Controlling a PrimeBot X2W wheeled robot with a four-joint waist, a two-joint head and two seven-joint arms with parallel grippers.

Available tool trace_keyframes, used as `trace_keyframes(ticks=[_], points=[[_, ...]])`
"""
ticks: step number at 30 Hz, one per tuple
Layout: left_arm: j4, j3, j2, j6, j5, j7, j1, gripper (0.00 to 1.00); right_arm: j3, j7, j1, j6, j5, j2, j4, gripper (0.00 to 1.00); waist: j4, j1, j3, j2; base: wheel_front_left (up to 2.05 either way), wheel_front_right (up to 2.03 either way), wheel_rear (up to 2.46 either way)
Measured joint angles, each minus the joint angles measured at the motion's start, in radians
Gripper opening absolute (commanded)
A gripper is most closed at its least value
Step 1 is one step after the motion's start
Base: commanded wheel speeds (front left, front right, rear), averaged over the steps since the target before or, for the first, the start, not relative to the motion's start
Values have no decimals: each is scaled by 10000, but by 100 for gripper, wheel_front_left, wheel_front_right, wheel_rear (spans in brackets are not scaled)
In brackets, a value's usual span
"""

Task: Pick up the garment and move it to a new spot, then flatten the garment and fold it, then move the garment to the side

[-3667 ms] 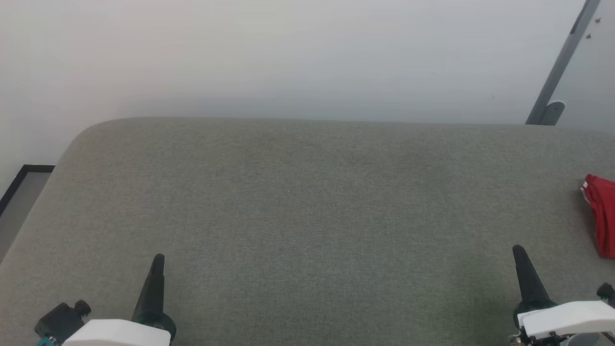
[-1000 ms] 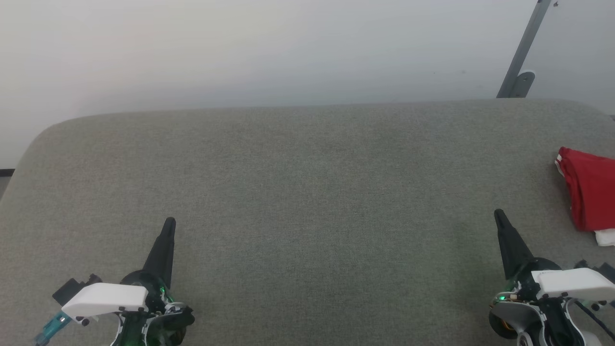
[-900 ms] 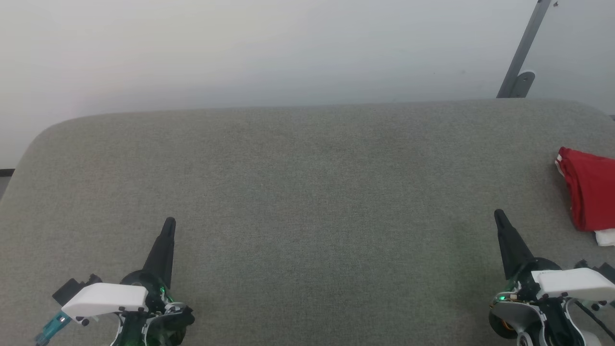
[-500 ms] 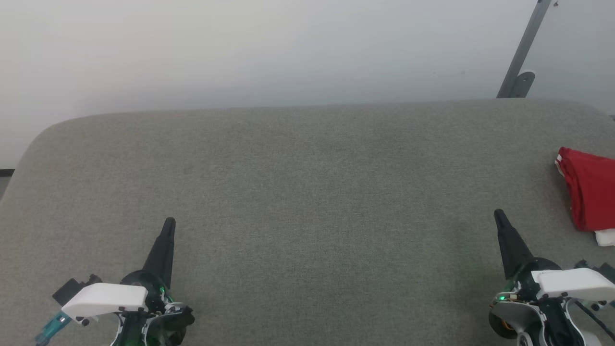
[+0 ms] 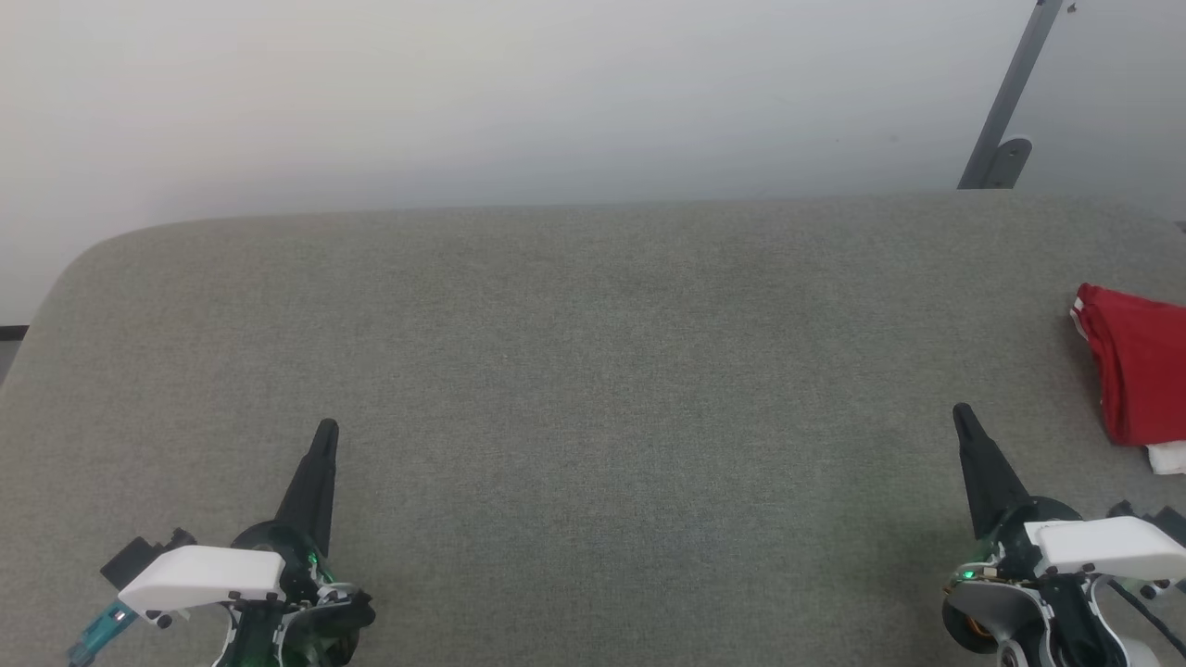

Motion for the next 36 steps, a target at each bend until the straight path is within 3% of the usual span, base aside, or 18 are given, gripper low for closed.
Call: trace_keyframes(ticks=[36], points=[[2,36,-25,0,29,17,0,0,4,0,-1,0,0,0,4,0,0,0,0,0,0,0,0]])
